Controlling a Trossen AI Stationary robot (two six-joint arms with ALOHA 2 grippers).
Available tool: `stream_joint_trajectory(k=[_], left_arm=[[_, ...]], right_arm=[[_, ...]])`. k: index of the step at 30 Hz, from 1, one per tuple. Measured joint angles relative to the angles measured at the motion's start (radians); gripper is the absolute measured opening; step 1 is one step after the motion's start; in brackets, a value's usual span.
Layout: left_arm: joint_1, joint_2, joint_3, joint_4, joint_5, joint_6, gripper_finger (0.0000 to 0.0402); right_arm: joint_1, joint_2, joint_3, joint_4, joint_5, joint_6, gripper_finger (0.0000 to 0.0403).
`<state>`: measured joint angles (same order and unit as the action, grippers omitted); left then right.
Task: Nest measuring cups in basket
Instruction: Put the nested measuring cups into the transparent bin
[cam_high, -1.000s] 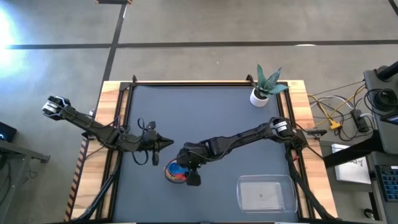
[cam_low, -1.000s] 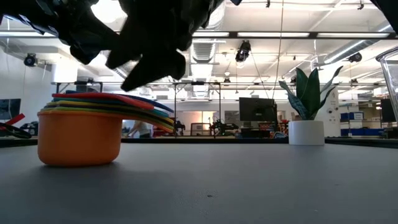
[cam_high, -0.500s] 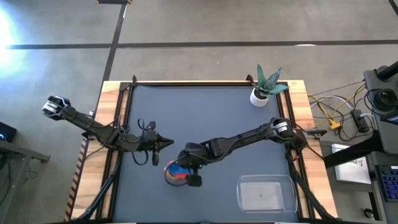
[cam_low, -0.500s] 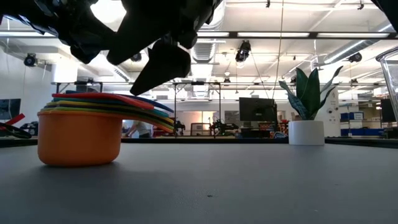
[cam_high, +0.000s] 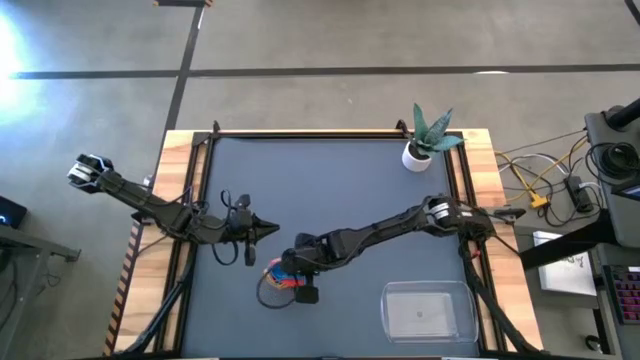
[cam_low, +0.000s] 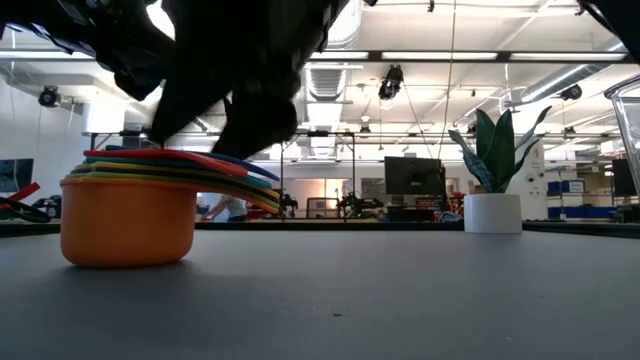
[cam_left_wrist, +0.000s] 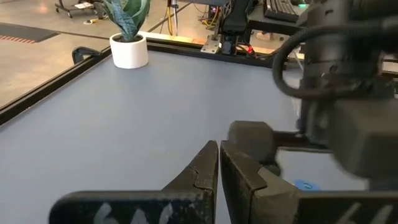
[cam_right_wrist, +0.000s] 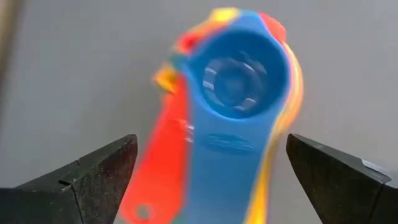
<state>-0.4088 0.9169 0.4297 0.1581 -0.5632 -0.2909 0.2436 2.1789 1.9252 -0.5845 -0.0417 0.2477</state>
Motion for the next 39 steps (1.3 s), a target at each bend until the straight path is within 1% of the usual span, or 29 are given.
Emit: stream_joint_trajectory(k=[3, 5, 13, 19, 22, 28, 32, 35, 39], left_arm=[[0.000, 0.000, 0.000, -0.001, 0.000, 0.000, 0.0000], [0.000, 0.000, 0.000, -0.001, 0.000, 0.001, 0.0000], [0.000, 0.000, 0.000, -0.004, 0.000, 0.005, 0.0000], [0.000, 0.000, 0.000, -0.009, 0.003, 0.006, 0.0000], [0.000, 0.000, 0.000, -0.011, 0.004, 0.012, 0.0000], [0.000, 0.000, 0.000, -0.008, 0.004, 0.007, 0.0000], [-0.002, 0.004, 0.000, -0.009, 0.005, -0.045, 0.0000], [-0.010, 0.016, 0.000, -0.011, 0.006, -0.072, 0.0000], [-0.016, 0.033, 0.000, -0.013, 0.006, -0.101, 0.0000]], right_arm=[[-0.001, 0.055, 0.072, -0.096, 0.052, -0.015, 0.0400], [-0.002, 0.091, 0.120, -0.151, 0.067, -0.019, 0.0400], [-0.001, 0.213, 0.310, -0.302, 0.060, -0.042, 0.0400], [-0.002, 0.241, 0.386, -0.394, 0.063, -0.086, 0.0394], [-0.001, 0.240, 0.387, -0.405, 0.068, -0.089, 0.0366], [-0.001, 0.240, 0.385, -0.405, 0.068, -0.109, 0.0276], [-0.002, 0.239, 0.383, -0.406, 0.070, -0.119, 0.0223], [-0.002, 0.239, 0.380, -0.405, 0.071, -0.141, 0.0193], [-0.002, 0.239, 0.378, -0.406, 0.080, -0.155, 0.0164]])
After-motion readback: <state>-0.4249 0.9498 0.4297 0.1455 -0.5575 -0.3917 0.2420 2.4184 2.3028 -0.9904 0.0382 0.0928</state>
